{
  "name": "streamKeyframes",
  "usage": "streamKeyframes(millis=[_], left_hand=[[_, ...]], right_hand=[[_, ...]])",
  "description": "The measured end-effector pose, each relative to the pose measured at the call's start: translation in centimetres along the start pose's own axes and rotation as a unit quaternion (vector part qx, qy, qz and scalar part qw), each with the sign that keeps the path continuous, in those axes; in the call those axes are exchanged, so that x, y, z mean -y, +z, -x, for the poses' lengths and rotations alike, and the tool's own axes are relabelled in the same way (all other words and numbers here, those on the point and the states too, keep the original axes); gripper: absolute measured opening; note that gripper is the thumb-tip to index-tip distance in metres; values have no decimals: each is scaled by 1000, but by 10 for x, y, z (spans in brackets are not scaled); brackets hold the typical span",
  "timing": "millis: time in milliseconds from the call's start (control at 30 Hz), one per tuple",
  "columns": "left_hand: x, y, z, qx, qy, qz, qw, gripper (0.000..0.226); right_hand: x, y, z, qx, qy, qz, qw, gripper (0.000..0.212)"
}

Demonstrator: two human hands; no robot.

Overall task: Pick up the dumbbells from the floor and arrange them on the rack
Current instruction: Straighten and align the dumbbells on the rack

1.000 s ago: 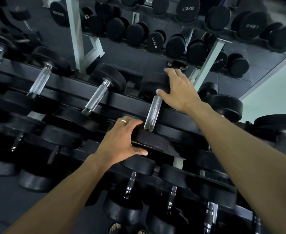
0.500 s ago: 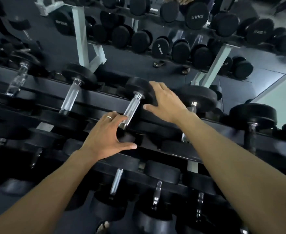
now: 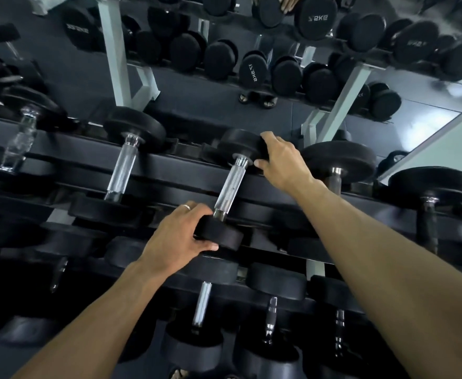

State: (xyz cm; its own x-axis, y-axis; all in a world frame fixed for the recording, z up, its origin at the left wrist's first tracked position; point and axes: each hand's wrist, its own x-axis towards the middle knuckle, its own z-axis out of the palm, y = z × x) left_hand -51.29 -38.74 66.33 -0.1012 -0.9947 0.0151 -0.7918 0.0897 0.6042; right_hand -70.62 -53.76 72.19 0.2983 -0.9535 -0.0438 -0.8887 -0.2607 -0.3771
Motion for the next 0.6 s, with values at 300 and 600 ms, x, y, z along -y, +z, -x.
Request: streamKeyframes(millis=[300,600], left_hand=[[-3,12,6,-17,-29,40,999,53],[0,12,5,-3,-44,63,997,52]], right_hand=[[12,2,-12,10,-53,63,997,43],[17,-1,-13,19,-57,86,994,43]])
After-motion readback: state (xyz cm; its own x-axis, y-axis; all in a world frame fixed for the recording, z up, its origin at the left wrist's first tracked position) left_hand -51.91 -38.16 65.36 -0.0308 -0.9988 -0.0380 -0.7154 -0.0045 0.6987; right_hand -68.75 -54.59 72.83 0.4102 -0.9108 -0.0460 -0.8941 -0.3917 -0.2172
